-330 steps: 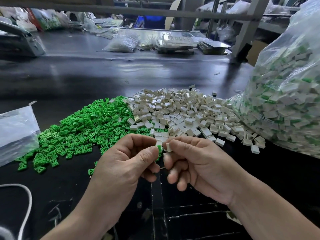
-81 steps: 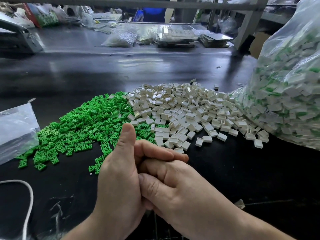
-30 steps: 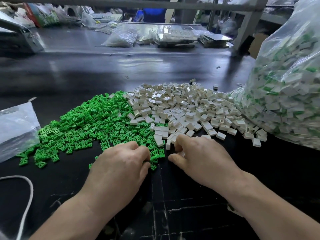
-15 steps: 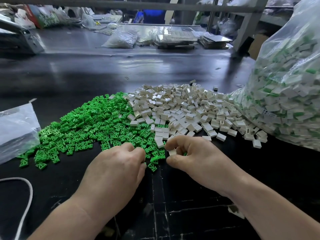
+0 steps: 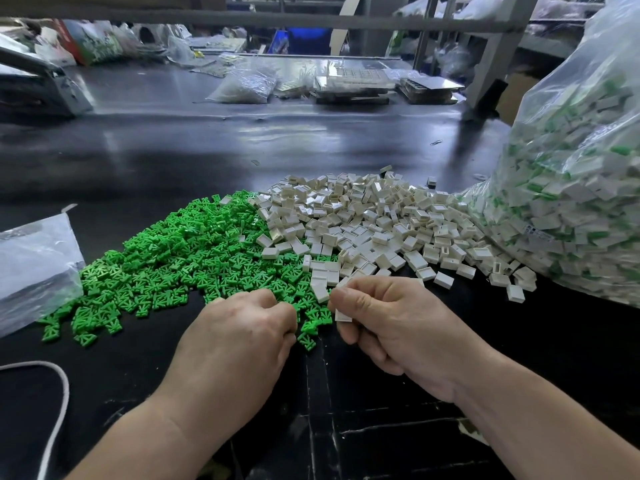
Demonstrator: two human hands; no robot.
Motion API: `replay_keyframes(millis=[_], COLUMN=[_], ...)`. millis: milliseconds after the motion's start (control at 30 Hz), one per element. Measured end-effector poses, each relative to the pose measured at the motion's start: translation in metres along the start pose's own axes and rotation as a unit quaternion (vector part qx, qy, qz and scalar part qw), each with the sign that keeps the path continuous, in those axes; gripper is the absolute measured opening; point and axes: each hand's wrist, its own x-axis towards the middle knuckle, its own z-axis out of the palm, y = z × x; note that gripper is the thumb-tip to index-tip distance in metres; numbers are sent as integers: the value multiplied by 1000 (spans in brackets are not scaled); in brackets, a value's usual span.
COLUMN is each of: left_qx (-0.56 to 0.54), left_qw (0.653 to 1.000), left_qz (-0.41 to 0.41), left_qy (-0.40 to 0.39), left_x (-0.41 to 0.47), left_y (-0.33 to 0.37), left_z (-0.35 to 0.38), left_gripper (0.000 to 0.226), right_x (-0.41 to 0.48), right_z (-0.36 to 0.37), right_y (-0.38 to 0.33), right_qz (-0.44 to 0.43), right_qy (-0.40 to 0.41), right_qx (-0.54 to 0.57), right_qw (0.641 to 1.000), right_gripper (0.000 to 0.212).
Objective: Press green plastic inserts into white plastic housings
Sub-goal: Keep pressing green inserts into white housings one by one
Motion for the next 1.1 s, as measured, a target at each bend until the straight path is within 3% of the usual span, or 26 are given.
replay_keyframes(millis=[133,367,533,600,700,800,1100], left_qx=[2,-10,-15,-65,-221,-340,-471], left_qw=[1000,999,999,997,966,928,867], left_qz=[15,36,30,-10,-94,-111,-106], left_qy=[-25,-8,23,40,91,107,122], left_x=[-2,1,3,5,4,0,-2], left_y=[3,3,6,10,11,13,22], left_z=[-1,2,4,1,-3,-5,-6], left_gripper=[29,11,28,27,22,19,17], right_x=[-1,1,0,0,-2,-3,-8], right_z=[2,3,1,1,2,4,7], right_y=[1,2,2,1,-1,-1,1], right_qz=[3,17,23,21,3,-27,-139], right_qy=[-8,-9,-15,-15,-16,-14,34], right_qx=[-12,1,31,33,35,29,-108], right_qw=[1000,1000,999,999,999,999,984], right_gripper=[21,14,10,9,6,8,10])
